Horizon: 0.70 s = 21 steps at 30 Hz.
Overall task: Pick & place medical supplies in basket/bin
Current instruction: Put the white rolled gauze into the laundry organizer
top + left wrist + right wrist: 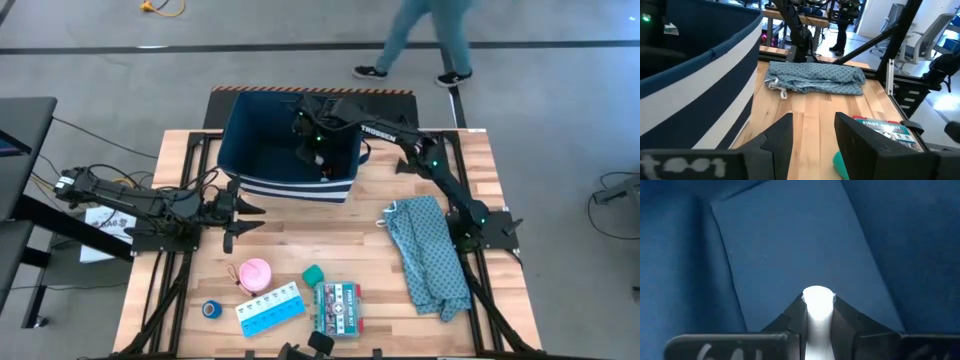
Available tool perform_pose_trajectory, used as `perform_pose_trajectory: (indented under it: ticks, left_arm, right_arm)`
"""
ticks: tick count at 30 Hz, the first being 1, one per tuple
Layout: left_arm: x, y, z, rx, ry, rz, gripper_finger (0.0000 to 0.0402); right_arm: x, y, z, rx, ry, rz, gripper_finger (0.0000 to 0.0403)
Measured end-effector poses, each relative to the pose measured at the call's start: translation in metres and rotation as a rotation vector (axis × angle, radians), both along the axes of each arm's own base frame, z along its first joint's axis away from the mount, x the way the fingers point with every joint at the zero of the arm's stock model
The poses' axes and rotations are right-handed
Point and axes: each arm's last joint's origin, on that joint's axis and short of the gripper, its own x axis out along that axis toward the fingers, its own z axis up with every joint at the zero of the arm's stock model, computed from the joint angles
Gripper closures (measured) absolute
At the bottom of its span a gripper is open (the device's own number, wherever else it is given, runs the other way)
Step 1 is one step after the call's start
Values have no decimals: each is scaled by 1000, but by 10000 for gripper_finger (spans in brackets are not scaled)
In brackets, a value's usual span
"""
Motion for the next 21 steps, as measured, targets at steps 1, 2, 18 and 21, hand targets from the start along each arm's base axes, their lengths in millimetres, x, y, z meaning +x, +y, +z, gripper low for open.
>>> perform_pose_trajectory:
  ticks: [1,2,18,21]
  left_arm:
    - [0,0,0,-1,0,3,266]
    - [0,0,0,-2,0,4,266]
    - [0,0,0,-15,-2,14,266]
    - [0,0,0,-15,-2,16,266]
  right_arm:
    - [2,1,-4,0,4,4,354]
    - [3,1,-7,4,9,6,354]
    - [13,17,-39,-53,155,33,343]
    - [14,20,-40,-49,165,39,326]
